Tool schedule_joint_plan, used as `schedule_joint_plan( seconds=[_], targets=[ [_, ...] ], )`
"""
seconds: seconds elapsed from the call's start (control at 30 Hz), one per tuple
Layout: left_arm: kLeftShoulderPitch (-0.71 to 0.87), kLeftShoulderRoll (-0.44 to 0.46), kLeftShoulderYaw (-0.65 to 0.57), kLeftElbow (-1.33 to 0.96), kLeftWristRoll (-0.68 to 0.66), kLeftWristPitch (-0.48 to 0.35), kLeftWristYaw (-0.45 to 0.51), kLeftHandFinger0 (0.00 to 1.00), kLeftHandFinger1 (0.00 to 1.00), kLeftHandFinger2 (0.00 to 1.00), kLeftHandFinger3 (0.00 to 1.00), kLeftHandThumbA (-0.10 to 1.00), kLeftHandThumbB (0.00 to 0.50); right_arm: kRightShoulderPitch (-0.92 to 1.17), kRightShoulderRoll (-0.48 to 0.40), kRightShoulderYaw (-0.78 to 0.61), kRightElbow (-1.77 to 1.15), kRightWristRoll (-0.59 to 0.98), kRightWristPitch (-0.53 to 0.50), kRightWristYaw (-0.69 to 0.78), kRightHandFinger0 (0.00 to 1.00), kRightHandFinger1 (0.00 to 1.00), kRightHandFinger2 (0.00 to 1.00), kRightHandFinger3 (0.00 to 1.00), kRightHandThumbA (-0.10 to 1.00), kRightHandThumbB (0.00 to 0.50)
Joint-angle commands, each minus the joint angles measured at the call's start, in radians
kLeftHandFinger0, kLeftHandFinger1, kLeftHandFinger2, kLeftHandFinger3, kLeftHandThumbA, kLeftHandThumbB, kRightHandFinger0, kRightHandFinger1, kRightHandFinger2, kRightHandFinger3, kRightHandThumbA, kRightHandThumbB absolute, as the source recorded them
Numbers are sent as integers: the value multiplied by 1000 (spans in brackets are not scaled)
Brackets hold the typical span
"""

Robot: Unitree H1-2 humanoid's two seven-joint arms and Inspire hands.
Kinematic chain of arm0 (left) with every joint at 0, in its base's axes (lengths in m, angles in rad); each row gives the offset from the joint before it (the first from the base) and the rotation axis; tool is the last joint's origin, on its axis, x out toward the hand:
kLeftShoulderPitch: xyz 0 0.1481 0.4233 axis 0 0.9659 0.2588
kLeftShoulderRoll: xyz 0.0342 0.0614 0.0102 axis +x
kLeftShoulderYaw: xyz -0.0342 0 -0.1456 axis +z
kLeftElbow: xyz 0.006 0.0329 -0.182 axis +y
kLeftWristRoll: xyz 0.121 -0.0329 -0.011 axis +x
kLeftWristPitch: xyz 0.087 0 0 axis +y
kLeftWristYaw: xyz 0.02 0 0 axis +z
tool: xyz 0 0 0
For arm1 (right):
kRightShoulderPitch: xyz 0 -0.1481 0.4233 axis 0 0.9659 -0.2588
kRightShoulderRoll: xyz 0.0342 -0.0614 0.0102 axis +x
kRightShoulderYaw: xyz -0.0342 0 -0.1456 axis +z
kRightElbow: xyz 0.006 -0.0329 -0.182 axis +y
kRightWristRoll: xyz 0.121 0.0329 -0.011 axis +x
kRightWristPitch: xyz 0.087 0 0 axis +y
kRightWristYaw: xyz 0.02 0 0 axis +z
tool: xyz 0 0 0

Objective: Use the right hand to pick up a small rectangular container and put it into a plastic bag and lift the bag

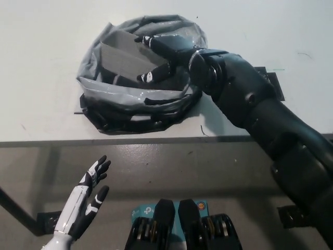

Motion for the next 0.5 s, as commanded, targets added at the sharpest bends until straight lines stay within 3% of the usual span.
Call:
schedule_joint_plan(
  seconds=[0.0, 0.17, 0.47],
  targets=[
    [-15, 13, -1, -36, -2, -1, -12, 1000, 1000, 1000, 1000, 906, 246, -80, -21, 15, -41, -65, -48, -69, 1000, 1000, 1000, 1000, 779, 500],
    [-24, 17, 2, -34, -9, 0, -15, 1000, 1000, 1000, 1000, 907, 248, -101, -25, 14, -28, -81, -72, -80, 1000, 1000, 1000, 1000, 887, 500],
    [-29, 19, 6, -37, -14, 9, -14, 1000, 1000, 1000, 1000, 914, 253, -136, -44, -61, -58, -37, -116, -90, 1000, 1000, 1000, 1000, 961, 500]
  ],
)
